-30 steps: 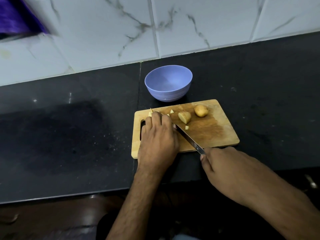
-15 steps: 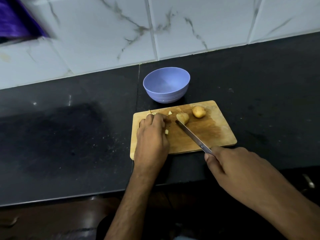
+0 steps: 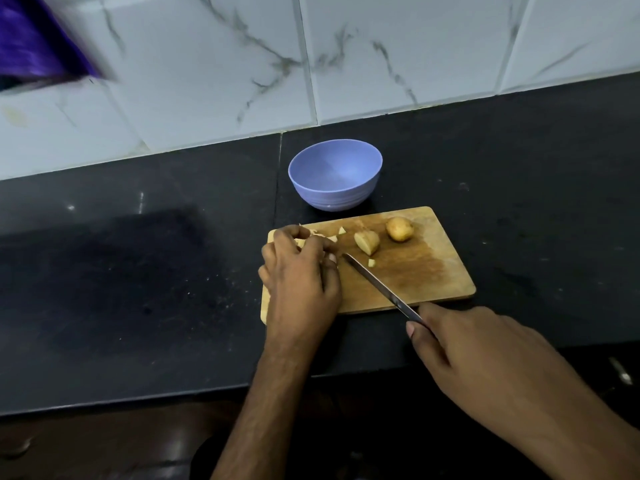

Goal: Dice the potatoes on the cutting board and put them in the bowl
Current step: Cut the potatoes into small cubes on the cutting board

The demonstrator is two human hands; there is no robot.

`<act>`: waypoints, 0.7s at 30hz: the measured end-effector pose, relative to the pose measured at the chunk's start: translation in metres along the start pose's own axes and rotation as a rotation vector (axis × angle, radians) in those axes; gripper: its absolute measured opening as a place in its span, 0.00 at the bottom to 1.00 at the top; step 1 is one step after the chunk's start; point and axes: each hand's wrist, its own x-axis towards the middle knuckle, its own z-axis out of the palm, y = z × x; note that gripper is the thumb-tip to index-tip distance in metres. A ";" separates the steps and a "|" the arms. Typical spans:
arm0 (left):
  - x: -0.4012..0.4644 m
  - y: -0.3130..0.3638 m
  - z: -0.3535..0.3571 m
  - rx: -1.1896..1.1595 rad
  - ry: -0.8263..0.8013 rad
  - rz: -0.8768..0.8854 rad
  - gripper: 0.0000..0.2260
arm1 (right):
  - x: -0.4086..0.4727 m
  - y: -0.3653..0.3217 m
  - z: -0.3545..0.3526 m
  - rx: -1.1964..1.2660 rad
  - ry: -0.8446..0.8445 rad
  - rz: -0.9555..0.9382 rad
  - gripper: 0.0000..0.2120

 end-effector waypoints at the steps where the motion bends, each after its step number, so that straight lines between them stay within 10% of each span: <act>1: 0.000 0.000 0.000 0.004 0.007 -0.008 0.07 | 0.000 0.002 0.001 0.004 0.004 0.011 0.15; 21: 0.004 -0.006 0.003 -0.102 0.086 -0.110 0.08 | 0.034 0.006 0.016 0.074 0.151 0.041 0.11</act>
